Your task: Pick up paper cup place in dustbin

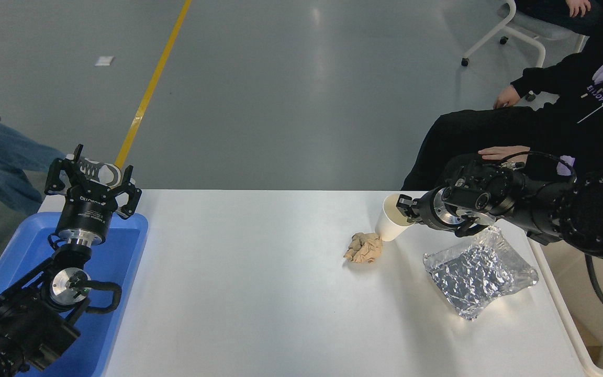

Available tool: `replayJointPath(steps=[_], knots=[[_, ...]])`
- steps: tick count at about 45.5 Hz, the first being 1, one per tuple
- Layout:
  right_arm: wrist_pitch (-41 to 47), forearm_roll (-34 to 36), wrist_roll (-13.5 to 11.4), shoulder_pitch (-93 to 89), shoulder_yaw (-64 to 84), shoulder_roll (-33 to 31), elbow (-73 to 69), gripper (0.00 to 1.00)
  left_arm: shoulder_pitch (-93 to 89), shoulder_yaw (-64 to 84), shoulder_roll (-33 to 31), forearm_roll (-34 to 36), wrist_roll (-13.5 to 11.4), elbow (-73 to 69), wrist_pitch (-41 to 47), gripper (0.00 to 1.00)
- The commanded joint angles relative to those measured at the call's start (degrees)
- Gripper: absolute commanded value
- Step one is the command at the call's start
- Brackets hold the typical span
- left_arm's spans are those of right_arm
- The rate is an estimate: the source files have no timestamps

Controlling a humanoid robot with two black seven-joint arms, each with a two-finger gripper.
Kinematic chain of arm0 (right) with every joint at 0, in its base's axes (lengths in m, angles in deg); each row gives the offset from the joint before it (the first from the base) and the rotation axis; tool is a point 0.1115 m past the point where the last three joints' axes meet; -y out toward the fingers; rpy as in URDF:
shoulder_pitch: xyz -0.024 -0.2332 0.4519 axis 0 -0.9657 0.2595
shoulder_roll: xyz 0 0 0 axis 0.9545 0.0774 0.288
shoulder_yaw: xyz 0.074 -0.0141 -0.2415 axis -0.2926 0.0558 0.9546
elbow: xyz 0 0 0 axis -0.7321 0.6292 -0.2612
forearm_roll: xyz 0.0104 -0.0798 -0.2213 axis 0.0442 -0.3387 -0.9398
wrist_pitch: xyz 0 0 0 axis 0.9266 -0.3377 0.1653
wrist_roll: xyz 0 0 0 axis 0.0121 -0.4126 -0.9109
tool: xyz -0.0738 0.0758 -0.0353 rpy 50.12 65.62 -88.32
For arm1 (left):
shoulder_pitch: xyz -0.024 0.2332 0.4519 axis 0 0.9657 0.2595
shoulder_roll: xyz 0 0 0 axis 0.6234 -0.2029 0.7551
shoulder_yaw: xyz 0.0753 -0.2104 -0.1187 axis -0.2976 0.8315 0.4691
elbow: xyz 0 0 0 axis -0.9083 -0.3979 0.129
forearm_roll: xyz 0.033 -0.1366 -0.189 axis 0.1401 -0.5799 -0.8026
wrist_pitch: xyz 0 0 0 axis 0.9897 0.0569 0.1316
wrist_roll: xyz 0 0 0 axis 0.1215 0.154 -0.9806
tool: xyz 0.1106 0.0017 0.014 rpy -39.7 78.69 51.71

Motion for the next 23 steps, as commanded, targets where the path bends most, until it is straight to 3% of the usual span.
replayJointPath(steps=[1,16,23], knots=[[12.0,0.0,0.0,16.1,3.8,-9.0,-13.0,0.00,0.0,0.0,0.0,0.0,0.0,0.0,0.0,0.99],[21.9,0.0,0.2,41.7,16.4,-12.2,-27.3,0.00,0.1,0.0,0.0,0.0,0.0,0.0,0.0,0.99],[21.9,0.0,0.2,49.9,17.2,-12.4,-27.9,0.00,0.1,0.0,0.0,0.0,0.0,0.0,0.0,0.99]])
